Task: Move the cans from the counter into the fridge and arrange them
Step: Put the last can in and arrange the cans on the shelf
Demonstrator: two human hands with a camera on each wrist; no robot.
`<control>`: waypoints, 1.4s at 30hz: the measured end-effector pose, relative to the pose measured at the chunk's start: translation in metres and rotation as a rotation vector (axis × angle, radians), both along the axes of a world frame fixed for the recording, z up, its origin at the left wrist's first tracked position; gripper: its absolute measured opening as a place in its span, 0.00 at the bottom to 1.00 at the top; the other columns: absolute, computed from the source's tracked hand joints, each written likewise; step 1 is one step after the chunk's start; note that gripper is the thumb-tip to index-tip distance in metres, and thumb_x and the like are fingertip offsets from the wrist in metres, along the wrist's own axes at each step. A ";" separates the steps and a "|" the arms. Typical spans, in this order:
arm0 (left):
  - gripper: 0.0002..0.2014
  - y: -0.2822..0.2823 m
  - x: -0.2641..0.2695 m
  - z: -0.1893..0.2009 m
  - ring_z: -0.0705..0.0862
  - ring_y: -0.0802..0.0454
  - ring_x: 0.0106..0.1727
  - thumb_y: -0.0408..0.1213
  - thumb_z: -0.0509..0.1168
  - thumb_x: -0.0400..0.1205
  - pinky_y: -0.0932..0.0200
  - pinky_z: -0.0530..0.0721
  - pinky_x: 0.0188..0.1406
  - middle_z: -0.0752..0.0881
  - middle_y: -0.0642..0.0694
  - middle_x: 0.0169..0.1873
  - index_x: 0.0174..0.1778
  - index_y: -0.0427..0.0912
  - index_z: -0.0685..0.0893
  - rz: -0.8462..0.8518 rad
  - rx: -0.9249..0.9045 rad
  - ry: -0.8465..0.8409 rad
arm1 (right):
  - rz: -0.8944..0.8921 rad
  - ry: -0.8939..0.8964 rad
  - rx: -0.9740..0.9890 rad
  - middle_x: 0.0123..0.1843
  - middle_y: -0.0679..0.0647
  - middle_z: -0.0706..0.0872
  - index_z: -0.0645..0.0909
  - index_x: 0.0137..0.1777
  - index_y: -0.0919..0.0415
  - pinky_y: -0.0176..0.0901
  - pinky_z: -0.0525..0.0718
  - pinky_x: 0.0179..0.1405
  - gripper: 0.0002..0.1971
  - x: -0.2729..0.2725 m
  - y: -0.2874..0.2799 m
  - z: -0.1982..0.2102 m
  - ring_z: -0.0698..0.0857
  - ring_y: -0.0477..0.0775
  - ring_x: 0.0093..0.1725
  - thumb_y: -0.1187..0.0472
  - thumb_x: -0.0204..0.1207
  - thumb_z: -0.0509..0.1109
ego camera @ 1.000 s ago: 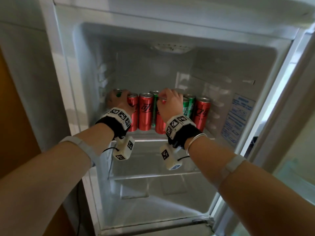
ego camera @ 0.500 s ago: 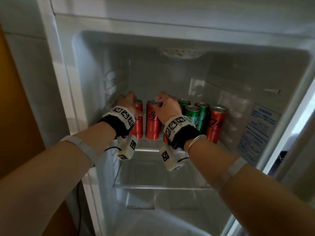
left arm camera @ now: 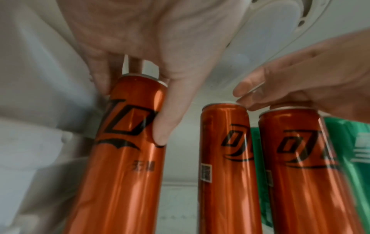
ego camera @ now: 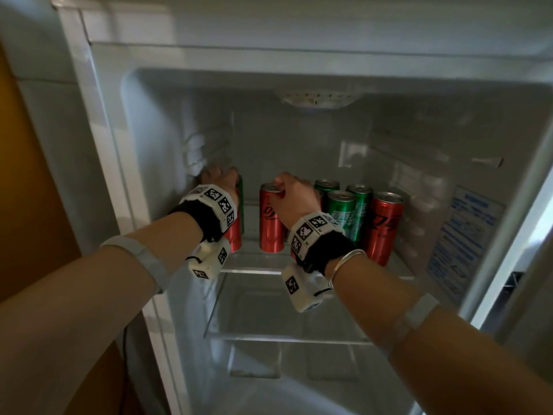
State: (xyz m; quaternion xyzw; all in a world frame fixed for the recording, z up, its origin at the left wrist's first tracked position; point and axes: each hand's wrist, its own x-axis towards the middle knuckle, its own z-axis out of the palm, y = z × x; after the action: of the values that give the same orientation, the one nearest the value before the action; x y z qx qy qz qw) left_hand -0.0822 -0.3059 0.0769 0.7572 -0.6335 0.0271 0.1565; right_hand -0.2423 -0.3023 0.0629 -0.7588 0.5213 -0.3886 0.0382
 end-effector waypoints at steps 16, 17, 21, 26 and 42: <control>0.21 -0.020 0.004 -0.010 0.80 0.39 0.58 0.40 0.65 0.74 0.44 0.81 0.61 0.84 0.44 0.59 0.64 0.51 0.74 -0.156 -0.183 -0.184 | 0.000 0.167 -0.048 0.53 0.51 0.83 0.80 0.54 0.51 0.54 0.77 0.61 0.10 -0.004 -0.008 -0.008 0.81 0.56 0.55 0.61 0.74 0.67; 0.23 -0.023 0.005 -0.012 0.81 0.40 0.58 0.40 0.66 0.72 0.44 0.80 0.62 0.84 0.45 0.59 0.64 0.52 0.74 -0.167 -0.205 -0.199 | 0.003 0.174 -0.049 0.53 0.52 0.82 0.80 0.54 0.52 0.52 0.76 0.60 0.09 -0.004 -0.007 -0.007 0.81 0.56 0.54 0.61 0.74 0.67; 0.24 -0.031 0.008 -0.016 0.79 0.41 0.64 0.34 0.65 0.74 0.43 0.72 0.67 0.81 0.44 0.64 0.67 0.46 0.74 -0.198 -0.221 -0.256 | -0.013 0.216 -0.025 0.57 0.54 0.79 0.78 0.56 0.56 0.48 0.78 0.54 0.10 -0.002 -0.004 -0.004 0.82 0.57 0.53 0.61 0.75 0.68; 0.25 -0.029 0.009 -0.019 0.75 0.39 0.68 0.31 0.60 0.78 0.49 0.72 0.69 0.78 0.42 0.69 0.74 0.46 0.71 -0.222 -0.252 -0.056 | -0.055 0.317 0.066 0.55 0.58 0.82 0.74 0.59 0.59 0.54 0.81 0.54 0.17 0.009 -0.007 0.009 0.82 0.62 0.54 0.51 0.76 0.69; 0.13 0.001 0.018 -0.013 0.87 0.44 0.43 0.36 0.59 0.79 0.49 0.87 0.54 0.87 0.46 0.40 0.55 0.53 0.82 -0.092 -0.160 0.171 | 0.044 0.411 0.213 0.53 0.55 0.84 0.72 0.59 0.56 0.48 0.80 0.45 0.24 0.026 -0.020 0.034 0.81 0.56 0.45 0.42 0.72 0.71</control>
State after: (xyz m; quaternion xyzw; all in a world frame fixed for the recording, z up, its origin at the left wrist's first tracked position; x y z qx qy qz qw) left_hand -0.0646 -0.3048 0.0640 0.7122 -0.6476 0.0056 0.2710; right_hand -0.2163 -0.3219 0.0967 -0.8250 0.5394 -0.1675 0.0196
